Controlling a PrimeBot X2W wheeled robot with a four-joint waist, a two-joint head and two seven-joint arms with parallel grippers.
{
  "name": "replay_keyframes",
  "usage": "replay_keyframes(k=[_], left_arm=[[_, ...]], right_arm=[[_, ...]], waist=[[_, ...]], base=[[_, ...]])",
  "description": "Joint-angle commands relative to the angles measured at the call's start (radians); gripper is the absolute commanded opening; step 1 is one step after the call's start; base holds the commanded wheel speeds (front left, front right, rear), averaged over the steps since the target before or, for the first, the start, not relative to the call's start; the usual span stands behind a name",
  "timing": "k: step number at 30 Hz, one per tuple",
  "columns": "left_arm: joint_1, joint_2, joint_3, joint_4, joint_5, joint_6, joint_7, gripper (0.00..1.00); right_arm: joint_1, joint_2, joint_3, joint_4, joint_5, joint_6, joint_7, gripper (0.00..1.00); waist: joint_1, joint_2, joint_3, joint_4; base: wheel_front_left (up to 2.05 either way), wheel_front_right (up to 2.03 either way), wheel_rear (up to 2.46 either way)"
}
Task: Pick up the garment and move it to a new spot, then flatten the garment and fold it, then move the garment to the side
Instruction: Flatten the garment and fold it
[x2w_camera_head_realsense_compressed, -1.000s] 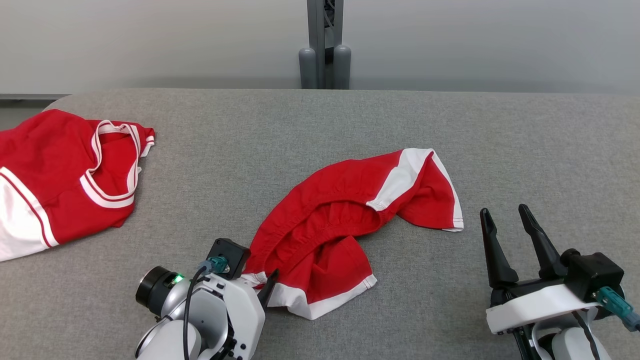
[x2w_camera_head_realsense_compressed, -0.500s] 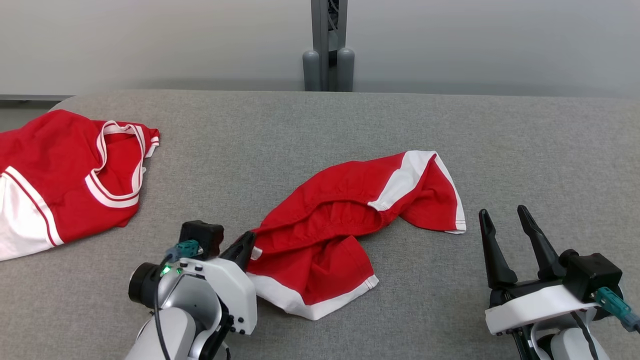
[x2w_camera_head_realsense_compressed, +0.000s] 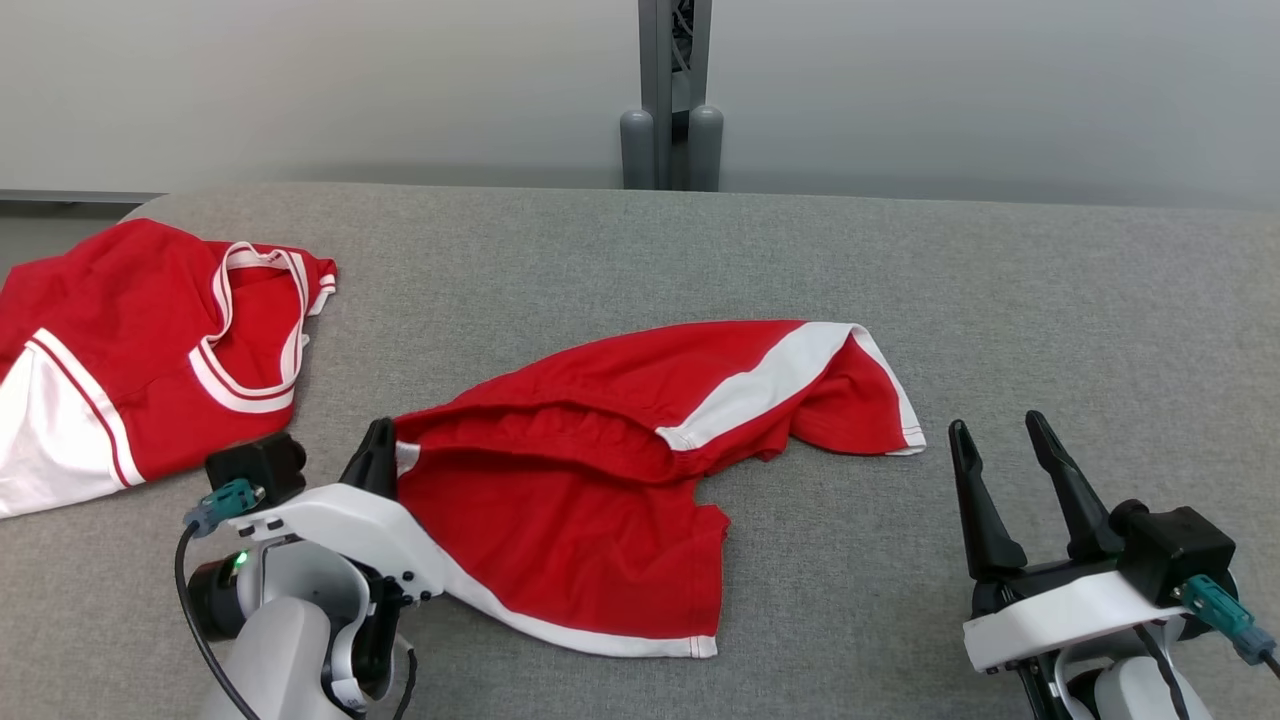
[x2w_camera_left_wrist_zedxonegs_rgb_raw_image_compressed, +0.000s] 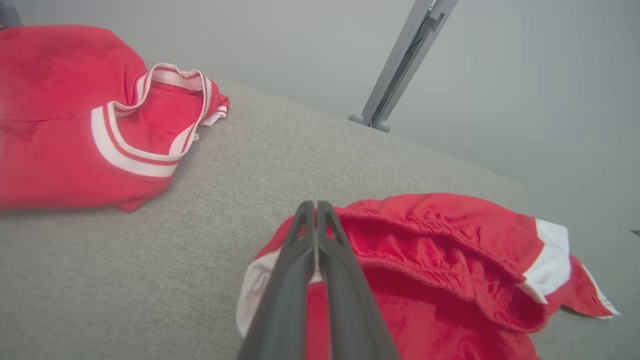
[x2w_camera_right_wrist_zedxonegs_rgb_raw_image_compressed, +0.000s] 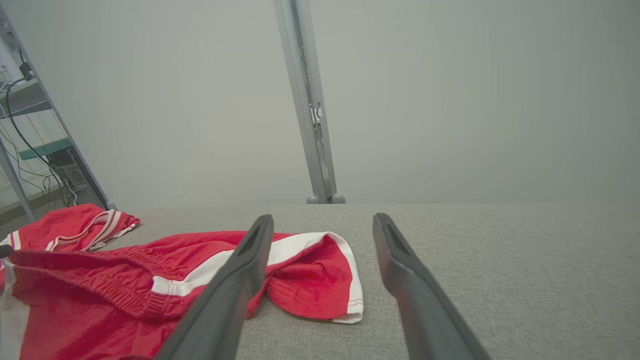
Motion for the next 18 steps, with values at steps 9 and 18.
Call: replay_keyframes(k=[9,18], left_arm=[[-0.042,0.021,0.020,0.116,0.021,0.008,-0.126,1.00],[-0.008,0.067,-0.021,0.045,0.107,-0.068,-0.292,1.00]], right_arm=[[0.004,-0.005,0.012,0.002,0.007,0.000,-0.006,1.00],[0.033,-0.005,0.065,-0.015,0.026,0.000,-0.006,1.00]], waist=[[0.0000,0.0000,-0.001,0.004],[0.0000,0.0000,-0.028,0.023]], base=[[0.00,0.00,0.00],[0.00,0.00,0.00]])
